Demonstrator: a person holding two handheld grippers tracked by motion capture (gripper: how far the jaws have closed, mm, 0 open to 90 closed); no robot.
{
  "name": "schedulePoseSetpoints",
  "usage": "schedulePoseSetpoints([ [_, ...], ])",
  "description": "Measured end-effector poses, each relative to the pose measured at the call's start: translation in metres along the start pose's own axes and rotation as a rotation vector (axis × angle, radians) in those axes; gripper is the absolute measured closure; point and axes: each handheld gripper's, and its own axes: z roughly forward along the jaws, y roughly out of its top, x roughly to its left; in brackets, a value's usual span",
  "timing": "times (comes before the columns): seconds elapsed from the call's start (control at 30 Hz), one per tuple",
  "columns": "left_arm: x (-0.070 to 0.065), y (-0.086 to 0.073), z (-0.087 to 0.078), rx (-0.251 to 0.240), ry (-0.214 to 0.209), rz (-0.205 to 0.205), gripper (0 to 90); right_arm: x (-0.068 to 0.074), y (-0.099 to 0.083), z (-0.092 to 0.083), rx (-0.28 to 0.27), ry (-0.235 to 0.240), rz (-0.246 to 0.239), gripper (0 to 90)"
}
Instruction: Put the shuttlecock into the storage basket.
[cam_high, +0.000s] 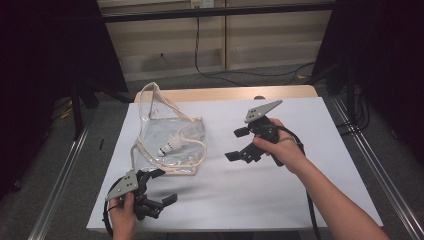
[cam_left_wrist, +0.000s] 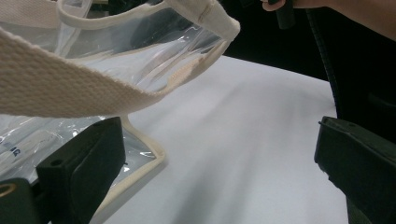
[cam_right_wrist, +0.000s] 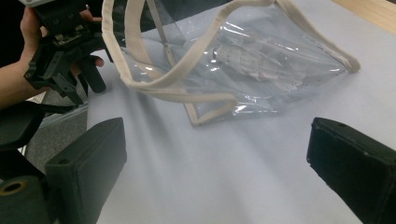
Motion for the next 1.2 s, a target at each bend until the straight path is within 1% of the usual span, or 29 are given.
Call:
schedulePoseSetpoints([
  [0.27,-0.001,0.000,0.001,-0.001,0.000,-0.002,2.1,-0.005,-0.012,-0.006,0.001,-0.015,0.010,4.4],
  [0.33,-0.001,0.000,0.001,0.000,0.000,-0.003,2.0,-0.005,-0.014,-0.007,-0.002,-0.010,0.020,4.4],
  [0.6,0.000,0.000,0.001,0.001,0.000,-0.004,2.1,-0.008,-0.025,-0.011,0.001,-0.017,0.027,4.4],
  [0.63,-0.001,0.000,0.001,0.002,-0.002,-0.005,2.1,-0.008,-0.026,-0.011,0.001,-0.019,0.034,4.4],
  [0.67,-0.001,0.000,0.001,0.004,-0.001,-0.004,2.1,-0.008,-0.027,-0.012,0.000,-0.024,0.028,4.3],
  [0.9,-0.001,-0.001,0.001,0.004,-0.002,-0.004,2.1,-0.010,-0.034,-0.014,0.008,-0.033,0.038,4.4],
  [0.97,-0.001,-0.001,0.001,0.004,-0.002,-0.003,2.0,-0.011,-0.037,-0.014,0.014,-0.039,0.031,4.4],
  [1.03,-0.001,-0.001,0.001,0.004,-0.002,-0.003,2.1,-0.011,-0.040,-0.016,0.008,-0.040,0.036,4.4],
  [1.2,-0.001,-0.001,0.001,0.004,-0.001,-0.003,2.1,-0.013,-0.047,-0.020,0.013,-0.051,0.034,4.4],
])
